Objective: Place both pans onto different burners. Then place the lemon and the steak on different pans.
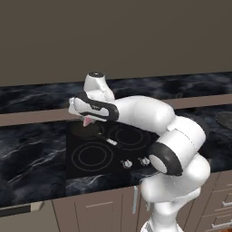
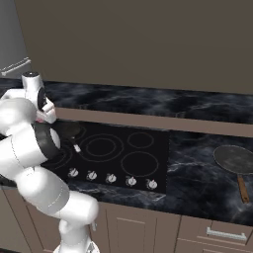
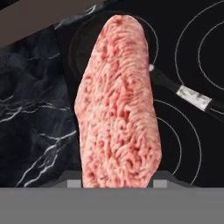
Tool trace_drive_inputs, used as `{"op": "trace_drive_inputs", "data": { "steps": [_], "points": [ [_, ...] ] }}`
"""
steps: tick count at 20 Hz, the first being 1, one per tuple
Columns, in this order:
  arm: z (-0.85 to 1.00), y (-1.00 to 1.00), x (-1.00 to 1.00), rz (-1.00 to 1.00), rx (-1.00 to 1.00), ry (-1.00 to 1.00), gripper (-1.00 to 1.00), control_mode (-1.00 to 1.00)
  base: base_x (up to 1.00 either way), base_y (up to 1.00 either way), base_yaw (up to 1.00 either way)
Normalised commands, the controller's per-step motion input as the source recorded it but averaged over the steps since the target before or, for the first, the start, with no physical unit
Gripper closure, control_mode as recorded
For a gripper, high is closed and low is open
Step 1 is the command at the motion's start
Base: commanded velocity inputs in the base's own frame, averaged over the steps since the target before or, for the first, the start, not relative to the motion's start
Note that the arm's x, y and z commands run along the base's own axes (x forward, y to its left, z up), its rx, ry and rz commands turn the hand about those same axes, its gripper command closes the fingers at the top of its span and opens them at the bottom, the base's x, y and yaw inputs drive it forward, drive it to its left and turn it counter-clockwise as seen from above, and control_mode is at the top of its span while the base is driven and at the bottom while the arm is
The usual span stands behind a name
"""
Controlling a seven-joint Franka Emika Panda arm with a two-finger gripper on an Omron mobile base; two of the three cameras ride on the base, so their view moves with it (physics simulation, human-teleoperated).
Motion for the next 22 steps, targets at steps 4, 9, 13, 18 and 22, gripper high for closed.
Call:
{"op": "trace_drive_inputs", "data": {
  "steps": [4,9,13,18,22],
  "points": [
    [-0.19,-0.03,0.64,0.03,-0.01,0.12,1.0,-1.0,0.0,0.0,0.0],
    [-0.4,0.0,0.55,0.03,-0.04,0.12,1.0,-1.0,0.0,0.0,0.0],
    [-0.38,0.0,0.52,0.04,-0.07,0.1,1.0,-1.0,0.0,0.0,0.0],
    [-0.23,0.0,0.51,0.04,-0.07,0.07,1.0,-1.0,0.0,0.0,0.0],
    [-0.27,0.0,0.5,0.04,-0.04,0.05,1.0,-1.0,0.0,0.0,0.0]
  ]
}}
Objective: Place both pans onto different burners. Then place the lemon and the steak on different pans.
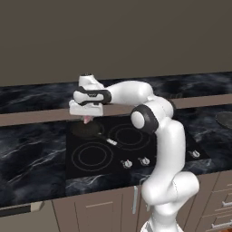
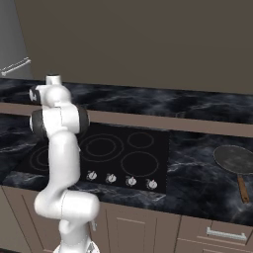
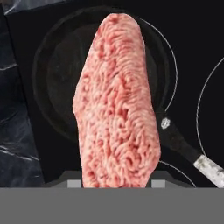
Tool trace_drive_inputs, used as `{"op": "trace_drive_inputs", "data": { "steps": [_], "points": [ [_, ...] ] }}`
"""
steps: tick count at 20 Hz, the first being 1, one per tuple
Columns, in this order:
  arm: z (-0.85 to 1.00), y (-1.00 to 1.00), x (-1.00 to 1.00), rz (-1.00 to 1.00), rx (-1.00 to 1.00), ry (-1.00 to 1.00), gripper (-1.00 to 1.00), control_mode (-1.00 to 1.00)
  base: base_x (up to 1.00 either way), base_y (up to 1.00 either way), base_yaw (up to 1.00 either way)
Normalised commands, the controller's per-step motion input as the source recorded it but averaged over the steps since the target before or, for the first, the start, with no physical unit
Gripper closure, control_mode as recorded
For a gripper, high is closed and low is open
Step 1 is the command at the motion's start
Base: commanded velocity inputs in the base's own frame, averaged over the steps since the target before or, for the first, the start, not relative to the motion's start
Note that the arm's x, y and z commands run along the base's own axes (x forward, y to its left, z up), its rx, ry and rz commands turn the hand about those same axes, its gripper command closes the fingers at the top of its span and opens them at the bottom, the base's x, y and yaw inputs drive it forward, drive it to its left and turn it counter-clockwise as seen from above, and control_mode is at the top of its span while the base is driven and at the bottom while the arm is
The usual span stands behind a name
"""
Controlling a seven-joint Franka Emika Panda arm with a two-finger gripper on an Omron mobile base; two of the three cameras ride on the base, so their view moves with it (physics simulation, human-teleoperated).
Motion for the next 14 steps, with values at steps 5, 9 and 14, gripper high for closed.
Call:
{"op": "trace_drive_inputs", "data": {
  "steps": [5,9,14],
  "points": [
    [-0.35,0.0,0.31,0.05,0.0,0.02,1.0,-1.0,0.0,0.0,0.0],
    [-0.48,0.0,0.19,0.06,0.0,0.0,1.0,-1.0,0.0,0.0,0.0],
    [-0.43,0.0,0.04,0.07,0.0,0.0,1.0,-1.0,0.0,0.0,0.0]
  ]
}}
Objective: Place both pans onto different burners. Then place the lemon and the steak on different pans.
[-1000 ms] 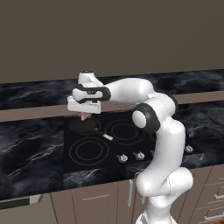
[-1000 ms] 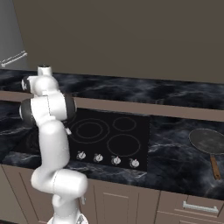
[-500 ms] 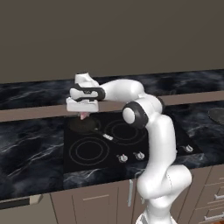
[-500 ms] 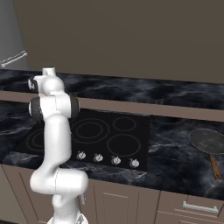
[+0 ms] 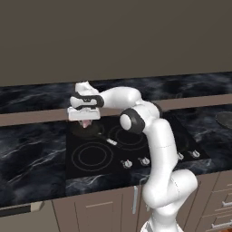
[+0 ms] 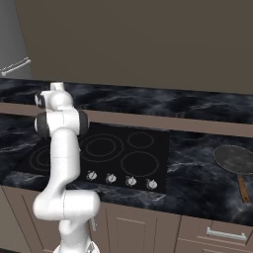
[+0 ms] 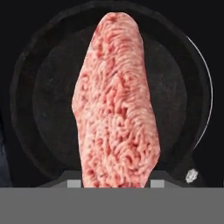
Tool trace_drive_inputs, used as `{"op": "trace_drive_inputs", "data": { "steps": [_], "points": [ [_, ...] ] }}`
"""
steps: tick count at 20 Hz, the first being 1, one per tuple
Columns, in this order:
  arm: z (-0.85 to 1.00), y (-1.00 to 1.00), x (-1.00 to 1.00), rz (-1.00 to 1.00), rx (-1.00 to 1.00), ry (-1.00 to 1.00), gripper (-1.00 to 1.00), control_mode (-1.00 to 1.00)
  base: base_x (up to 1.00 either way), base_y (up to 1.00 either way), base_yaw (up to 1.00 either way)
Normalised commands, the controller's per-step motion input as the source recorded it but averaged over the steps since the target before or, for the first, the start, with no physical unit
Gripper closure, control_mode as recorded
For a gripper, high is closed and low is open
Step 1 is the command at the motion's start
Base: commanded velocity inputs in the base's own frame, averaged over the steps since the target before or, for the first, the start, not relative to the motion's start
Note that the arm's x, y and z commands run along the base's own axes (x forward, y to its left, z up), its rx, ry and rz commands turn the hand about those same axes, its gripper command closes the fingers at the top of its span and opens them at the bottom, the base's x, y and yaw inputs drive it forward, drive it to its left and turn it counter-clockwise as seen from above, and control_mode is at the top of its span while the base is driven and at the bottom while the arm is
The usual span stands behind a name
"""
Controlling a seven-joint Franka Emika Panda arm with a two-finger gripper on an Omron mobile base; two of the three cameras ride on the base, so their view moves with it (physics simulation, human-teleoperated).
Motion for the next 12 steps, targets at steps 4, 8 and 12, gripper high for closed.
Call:
{"op": "trace_drive_inputs", "data": {
  "steps": [4,8,12],
  "points": [
    [-0.42,-0.03,0.0,0.07,0.0,0.0,1.0,-1.0,0.0,0.0,0.0],
    [-0.38,-0.03,0.0,0.07,0.0,0.0,1.0,-1.0,0.0,0.0,0.0],
    [-0.33,-0.09,0.0,0.07,0.0,0.0,1.0,-1.0,0.0,0.0,0.0]
  ]
}}
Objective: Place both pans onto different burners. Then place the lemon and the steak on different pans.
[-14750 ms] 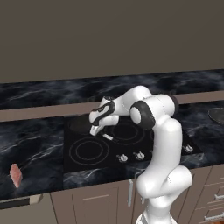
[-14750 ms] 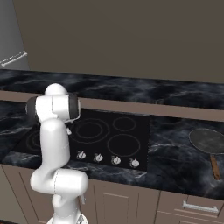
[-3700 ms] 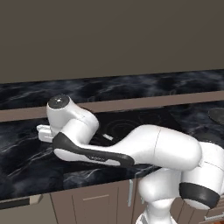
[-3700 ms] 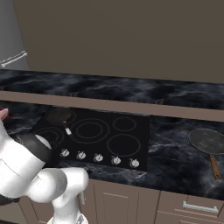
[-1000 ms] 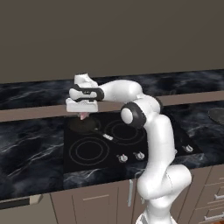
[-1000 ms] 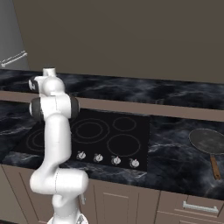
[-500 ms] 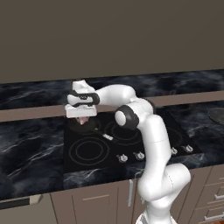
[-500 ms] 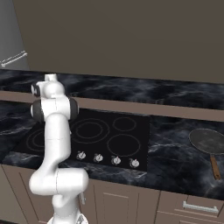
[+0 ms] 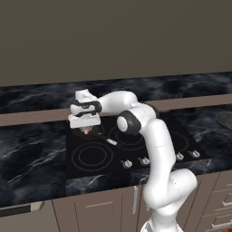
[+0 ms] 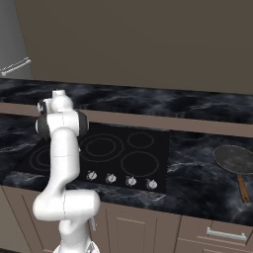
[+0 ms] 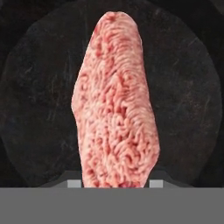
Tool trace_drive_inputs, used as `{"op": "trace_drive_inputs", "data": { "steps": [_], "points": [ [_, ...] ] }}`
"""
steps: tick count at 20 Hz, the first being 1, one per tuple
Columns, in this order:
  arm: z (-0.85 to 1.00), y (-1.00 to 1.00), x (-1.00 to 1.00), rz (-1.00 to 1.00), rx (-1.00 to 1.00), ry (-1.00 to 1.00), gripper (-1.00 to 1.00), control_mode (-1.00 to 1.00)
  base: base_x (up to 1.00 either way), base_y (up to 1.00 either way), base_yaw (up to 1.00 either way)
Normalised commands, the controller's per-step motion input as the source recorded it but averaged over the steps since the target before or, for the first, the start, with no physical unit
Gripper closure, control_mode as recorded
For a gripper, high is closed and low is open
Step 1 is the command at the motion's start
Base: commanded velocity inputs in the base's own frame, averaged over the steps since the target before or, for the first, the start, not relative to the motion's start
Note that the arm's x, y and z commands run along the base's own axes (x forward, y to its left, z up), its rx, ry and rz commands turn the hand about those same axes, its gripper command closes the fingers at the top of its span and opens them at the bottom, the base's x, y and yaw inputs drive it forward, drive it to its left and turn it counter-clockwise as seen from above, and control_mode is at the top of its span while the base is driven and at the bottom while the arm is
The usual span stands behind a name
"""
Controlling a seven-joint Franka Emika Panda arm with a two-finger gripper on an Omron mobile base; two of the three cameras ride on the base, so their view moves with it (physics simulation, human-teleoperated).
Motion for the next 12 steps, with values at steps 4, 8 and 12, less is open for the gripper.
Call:
{"op": "trace_drive_inputs", "data": {
  "steps": [4,8,12],
  "points": [
    [-0.33,-0.18,0.3,0.01,0.0,0.0,1.0,-1.0,0.0,0.0,0.0],
    [-0.2,-0.16,0.5,0.0,0.0,0.0,1.0,-1.0,0.0,0.0,0.0],
    [-0.37,-0.01,0.19,0.0,0.0,0.0,1.0,-1.0,0.0,0.0,0.0]
  ]
}}
